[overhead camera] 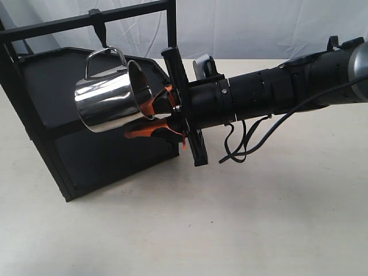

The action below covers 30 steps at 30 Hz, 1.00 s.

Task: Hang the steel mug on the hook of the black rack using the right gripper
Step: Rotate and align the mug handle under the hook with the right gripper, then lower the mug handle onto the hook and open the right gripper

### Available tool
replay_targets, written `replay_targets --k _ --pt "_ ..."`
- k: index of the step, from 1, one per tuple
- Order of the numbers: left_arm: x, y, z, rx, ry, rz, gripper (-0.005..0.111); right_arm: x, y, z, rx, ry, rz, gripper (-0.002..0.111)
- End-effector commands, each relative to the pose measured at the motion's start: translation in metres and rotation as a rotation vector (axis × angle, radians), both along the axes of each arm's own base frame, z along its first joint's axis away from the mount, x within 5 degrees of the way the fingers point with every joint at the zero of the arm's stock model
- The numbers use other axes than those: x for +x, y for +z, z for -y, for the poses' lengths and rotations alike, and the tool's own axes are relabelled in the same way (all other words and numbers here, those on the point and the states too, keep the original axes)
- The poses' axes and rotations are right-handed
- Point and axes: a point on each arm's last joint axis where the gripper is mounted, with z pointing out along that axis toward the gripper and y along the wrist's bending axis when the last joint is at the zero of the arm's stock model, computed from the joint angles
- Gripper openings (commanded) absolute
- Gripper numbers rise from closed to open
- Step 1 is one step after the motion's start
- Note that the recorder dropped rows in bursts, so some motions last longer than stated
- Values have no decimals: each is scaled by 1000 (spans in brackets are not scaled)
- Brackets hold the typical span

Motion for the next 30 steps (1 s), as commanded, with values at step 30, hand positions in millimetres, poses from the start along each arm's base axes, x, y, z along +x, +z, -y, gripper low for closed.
replay_targets --k 30 --pt "0 1 0 -3 -1 9 2 -1 3 -1 15 20 57 53"
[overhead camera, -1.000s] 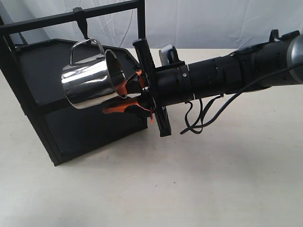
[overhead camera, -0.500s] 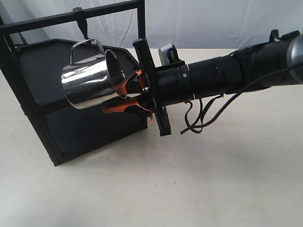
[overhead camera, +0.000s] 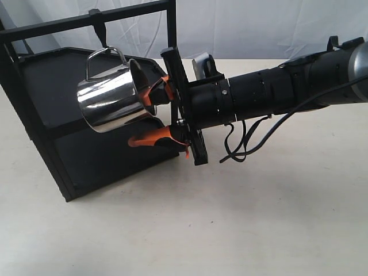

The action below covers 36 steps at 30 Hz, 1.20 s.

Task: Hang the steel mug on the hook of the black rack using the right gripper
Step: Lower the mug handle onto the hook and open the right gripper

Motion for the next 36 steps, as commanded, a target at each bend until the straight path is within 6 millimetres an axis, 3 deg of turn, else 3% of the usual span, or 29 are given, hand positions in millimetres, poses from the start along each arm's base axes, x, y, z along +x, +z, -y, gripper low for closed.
replay_targets --k 1,36 --pt "0 1 0 -3 -1 9 2 -1 3 -1 13 12 20 53" --pt "0 1 0 -3 -1 9 2 18 17 34 -18 -88 86 53"
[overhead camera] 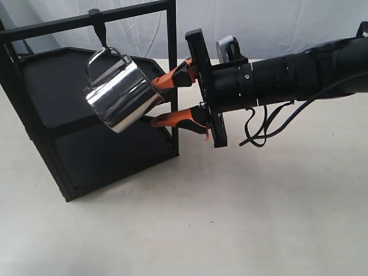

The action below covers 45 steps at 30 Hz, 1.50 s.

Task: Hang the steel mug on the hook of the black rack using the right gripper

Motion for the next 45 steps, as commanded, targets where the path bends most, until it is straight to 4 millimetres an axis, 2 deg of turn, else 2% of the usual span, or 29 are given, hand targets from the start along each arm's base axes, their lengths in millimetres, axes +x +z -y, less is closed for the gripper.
replay_targets --k 1,8,20,25,27,32,39,42,45 --pt "0 1 0 -3 -1 9 2 3 4 6 5 -12 19 53" --pt "0 1 0 -3 -1 9 2 5 9 13 3 -30 37 53" --pt "0 1 0 -3 -1 9 2 1 31 33 -44 -30 137 53" --pt "0 1 0 -3 -1 9 2 -6 42 37 -103 -12 256 52" --pt "0 1 0 -3 -1 9 2 -8 45 40 -140 -5 310 42" --pt "0 1 0 -3 -1 9 2 -13 54 48 -266 -16 429 -1" --pt "0 1 0 -3 -1 9 2 -13 69 75 -651 -74 771 0" --pt "0 1 0 -3 -1 9 2 -19 89 90 -782 -141 920 0" --pt "0 1 0 -3 -1 9 2 -36 118 103 -859 -209 1060 0"
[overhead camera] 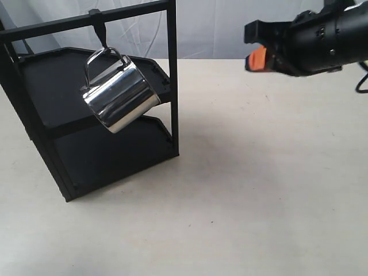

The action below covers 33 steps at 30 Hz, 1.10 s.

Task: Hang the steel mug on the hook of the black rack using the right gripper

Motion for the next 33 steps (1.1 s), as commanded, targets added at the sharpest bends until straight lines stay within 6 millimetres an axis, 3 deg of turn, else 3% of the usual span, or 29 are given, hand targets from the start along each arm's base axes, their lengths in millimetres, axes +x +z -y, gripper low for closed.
replay_targets --k 1,3,6,10,15,20,33 --pt "0 1 0 -3 -1 9 2 -24 44 22 -106 -64 252 0" --pt "0 1 0 -3 -1 9 2 -40 61 31 -149 -81 335 0" --pt "0 1 0 -3 -1 9 2 -89 92 63 -234 -253 473 0" --pt "0 1 0 -3 -1 9 2 -141 109 92 -240 -418 524 0" --pt "0 1 0 -3 -1 9 2 -183 119 112 -302 -474 613 0" --pt "0 1 0 -3 -1 9 2 -197 113 123 -393 -517 581 0" --pt "0 1 0 -3 -1 9 2 -196 107 119 -347 -495 561 0"
